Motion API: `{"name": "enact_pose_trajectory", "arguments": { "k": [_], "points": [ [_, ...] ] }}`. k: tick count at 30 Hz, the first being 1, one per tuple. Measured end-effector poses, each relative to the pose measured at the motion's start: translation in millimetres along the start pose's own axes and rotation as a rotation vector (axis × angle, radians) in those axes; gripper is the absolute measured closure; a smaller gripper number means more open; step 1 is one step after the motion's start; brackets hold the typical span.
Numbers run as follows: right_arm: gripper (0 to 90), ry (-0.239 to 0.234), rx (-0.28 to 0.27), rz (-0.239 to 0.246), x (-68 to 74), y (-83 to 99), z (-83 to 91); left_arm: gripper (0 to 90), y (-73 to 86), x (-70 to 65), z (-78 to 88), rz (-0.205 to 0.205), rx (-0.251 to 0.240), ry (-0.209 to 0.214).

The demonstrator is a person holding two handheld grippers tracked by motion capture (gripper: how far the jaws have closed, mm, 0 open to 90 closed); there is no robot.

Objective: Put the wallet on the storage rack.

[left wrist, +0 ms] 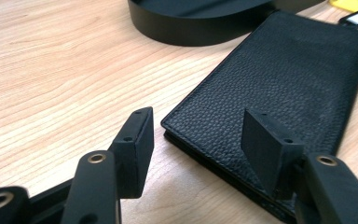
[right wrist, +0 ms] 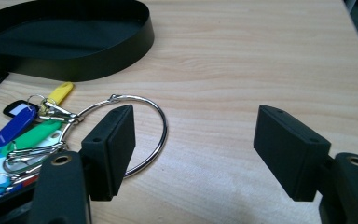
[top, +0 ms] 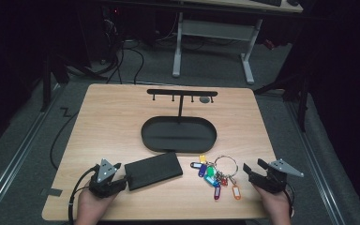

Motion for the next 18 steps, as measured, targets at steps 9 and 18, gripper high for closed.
{"name": "enact_pose_trajectory", "arguments": {
  "k": [9, 18],
  "points": [
    [29.4, 0.02, -0.01, 0.037, -4.9, 2.9, -4.1, 50.8, 0.6, 5.8, -5.1, -0.001, 0.008, -0.017],
    [30.7, -0.016, -0.019, 0.051, 0.6, -1.4, -10.2, 66.5, 8.0, 12.6, 1.3, 0.039, 0.021, -0.033]
  ]
}}
Point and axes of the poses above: each handheld gripper's, and its own axes: z roughly backward along the jaws, y roughly out of its underside, x roughly to its left, the point moved 5 cm from there along -z, roughly forward along the jaws, and after that the axes turned 4 degrees about y, right-handed, at the moved point
